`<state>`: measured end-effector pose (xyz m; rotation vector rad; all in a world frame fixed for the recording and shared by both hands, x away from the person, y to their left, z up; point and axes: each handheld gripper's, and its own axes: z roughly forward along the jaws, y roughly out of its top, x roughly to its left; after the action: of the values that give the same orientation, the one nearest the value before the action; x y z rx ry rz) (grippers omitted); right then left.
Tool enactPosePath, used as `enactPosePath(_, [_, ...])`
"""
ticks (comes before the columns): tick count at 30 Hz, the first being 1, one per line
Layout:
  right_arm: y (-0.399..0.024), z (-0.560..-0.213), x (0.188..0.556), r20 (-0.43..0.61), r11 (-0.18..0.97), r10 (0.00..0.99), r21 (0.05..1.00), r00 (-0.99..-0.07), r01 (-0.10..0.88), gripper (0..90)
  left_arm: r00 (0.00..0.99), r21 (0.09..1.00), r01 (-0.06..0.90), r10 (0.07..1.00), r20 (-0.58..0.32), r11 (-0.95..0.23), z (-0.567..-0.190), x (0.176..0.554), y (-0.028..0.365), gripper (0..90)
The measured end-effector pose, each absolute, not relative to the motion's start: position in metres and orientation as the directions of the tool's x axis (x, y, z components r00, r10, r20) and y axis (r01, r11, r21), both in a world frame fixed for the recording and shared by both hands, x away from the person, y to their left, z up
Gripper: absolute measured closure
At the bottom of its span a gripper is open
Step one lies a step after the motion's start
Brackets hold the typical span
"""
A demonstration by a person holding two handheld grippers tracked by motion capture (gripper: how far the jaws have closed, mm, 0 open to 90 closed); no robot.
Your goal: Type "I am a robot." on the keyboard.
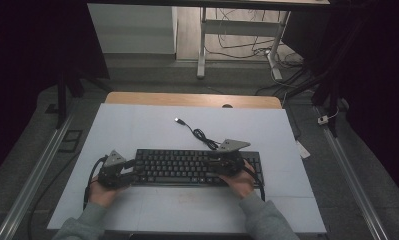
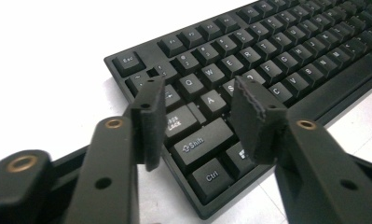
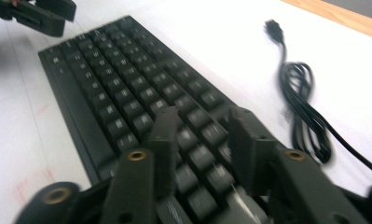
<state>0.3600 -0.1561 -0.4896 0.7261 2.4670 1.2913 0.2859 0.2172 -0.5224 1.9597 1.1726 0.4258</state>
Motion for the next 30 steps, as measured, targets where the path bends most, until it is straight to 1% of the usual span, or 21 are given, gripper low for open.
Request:
enactPosePath(2, [-0.167, -0.489, 0.357, -0.016, 0.477, 0.554, 0.826, -0.833, 0.301, 56.9, 0.513, 0.771, 0.585, 0.851, -0.109, -0.253, -0.523, 0.286, 0.218, 51.8])
enactPosePath(3, [-0.167, -0.489, 0.357, -0.016, 0.477, 0.554, 0.826, -0.833, 0.301, 56.9, 0.512, 0.771, 0.585, 0.852, -0.109, -0.253, -0.523, 0.286, 0.218, 51.8])
enactPosePath(6, [-0.187, -0.489, 0.354, -0.001, 0.455, 0.58, 0.83, -0.815, 0.323, 53.0, 0.508, 0.771, 0.587, 0.854, -0.111, -0.249, -0.523, 0.286, 0.218, 48.7])
enactPosePath(12, [-0.207, -0.489, 0.347, -0.004, 0.445, 0.599, 0.833, -0.801, 0.328, 51.3, 0.505, 0.765, 0.593, 0.856, -0.11, -0.252, -0.524, 0.287, 0.218, 46.3])
enactPosePath(19, [-0.21, -0.489, 0.346, -0.003, 0.442, 0.593, 0.837, -0.805, 0.323, 51.0, 0.504, 0.765, 0.593, 0.857, -0.109, -0.252, -0.524, 0.287, 0.218, 44.8])
enactPosePath(25, [-0.206, -0.492, 0.347, -0.011, 0.458, 0.589, 0.828, -0.808, 0.323, 50.8, 0.511, 0.77, 0.593, 0.849, -0.133, -0.236, -0.522, 0.287, 0.218, 43.7])
enactPosePath(30, [-0.207, -0.492, 0.348, -0.012, 0.458, 0.591, 0.828, -0.807, 0.323, 50.8, 0.536, 0.773, 0.586, 0.832, -0.142, -0.245, -0.519, 0.286, 0.214, 42.8])
